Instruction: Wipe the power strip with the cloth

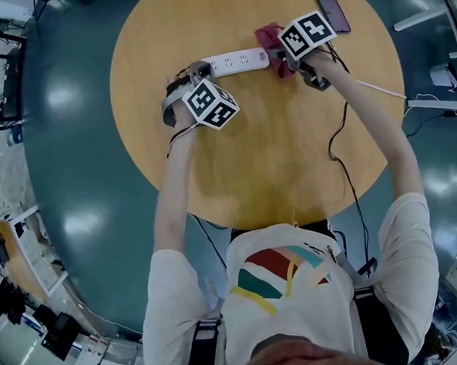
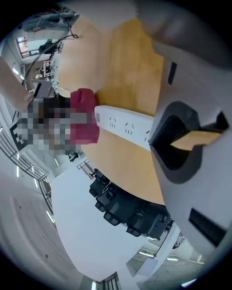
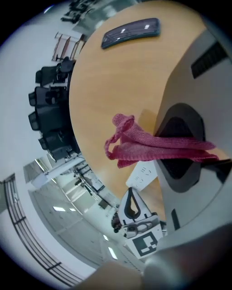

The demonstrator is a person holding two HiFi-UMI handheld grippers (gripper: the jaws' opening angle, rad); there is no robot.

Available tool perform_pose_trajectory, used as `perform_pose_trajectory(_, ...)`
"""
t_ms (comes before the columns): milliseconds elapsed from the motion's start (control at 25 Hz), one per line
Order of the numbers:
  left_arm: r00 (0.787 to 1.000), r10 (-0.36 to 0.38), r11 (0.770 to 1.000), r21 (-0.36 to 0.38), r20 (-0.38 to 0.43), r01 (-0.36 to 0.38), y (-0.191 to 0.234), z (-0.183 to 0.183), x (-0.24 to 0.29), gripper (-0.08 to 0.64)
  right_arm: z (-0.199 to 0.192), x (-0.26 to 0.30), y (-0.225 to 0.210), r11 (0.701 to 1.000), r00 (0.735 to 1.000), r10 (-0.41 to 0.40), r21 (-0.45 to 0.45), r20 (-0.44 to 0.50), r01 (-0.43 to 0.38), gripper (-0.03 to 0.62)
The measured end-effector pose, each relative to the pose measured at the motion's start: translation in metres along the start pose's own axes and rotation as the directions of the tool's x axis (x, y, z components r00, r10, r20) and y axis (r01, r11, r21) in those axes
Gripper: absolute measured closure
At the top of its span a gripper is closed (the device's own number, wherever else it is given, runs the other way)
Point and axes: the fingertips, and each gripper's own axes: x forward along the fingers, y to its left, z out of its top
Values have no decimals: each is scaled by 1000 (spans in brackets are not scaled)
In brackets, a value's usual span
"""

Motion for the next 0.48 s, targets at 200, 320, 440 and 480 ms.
perform_pose_trajectory(200,1000,5,999,38,-23,-4,-9,-3,2,525,-29,-4,4,992,991,-65,117,116,51,553)
perform_pose_trajectory(320,1000,6,999,37,-18,-6,-9,-6,1,525,-43,-3,21,990,989,-58,132,138,40,552)
perform_pose_trajectory(440,1000,7,998,63,-16,-6,-13,-8,0,525,-57,-1,41,992,990,-32,127,137,14,552)
perform_pose_trajectory(480,1000,3,998,66,-16,-2,-13,-6,-2,525,-60,-2,44,992,990,-30,128,135,12,553)
